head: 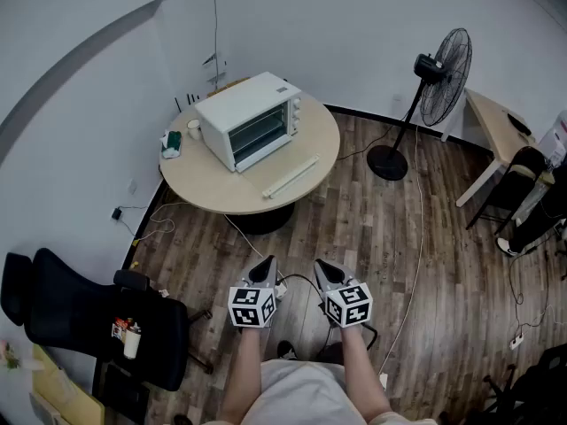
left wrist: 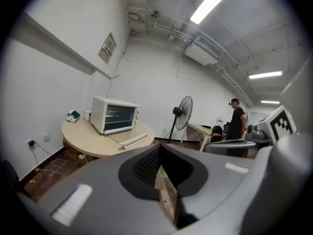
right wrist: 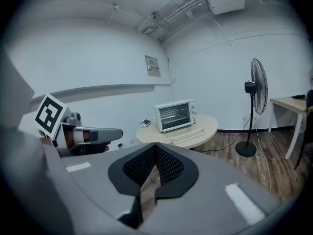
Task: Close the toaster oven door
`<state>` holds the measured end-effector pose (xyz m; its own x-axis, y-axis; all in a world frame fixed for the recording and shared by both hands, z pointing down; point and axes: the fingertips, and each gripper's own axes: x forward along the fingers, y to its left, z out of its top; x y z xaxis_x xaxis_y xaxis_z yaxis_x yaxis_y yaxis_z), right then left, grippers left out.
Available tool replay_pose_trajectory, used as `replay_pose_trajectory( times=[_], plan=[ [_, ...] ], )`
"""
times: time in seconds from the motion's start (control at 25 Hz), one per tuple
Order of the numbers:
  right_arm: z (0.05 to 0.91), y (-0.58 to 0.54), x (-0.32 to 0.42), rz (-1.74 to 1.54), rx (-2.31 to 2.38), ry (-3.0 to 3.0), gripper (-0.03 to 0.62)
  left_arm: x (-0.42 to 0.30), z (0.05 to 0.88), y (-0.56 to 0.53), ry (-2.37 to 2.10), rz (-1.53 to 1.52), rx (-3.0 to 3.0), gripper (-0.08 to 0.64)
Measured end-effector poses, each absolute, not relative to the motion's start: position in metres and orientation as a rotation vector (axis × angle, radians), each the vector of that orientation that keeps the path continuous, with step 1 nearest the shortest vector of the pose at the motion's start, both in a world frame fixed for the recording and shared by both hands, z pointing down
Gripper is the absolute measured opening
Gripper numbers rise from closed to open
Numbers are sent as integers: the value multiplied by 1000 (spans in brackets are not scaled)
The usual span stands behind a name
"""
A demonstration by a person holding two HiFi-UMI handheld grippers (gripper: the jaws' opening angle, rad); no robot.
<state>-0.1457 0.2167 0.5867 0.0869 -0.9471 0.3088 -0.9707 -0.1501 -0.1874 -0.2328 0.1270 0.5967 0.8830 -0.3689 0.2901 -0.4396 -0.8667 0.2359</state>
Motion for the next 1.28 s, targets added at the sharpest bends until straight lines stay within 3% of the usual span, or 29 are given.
replay_pose_trajectory(
  times=[0.88,1.28],
  plan=[
    [595,184,-106,653,2331,-2054,0,-229,615,82,-698,366,2681,58],
    [593,123,-35,640,2200,-2214,0,-162,620,30,-792,408,2655,58]
  ],
)
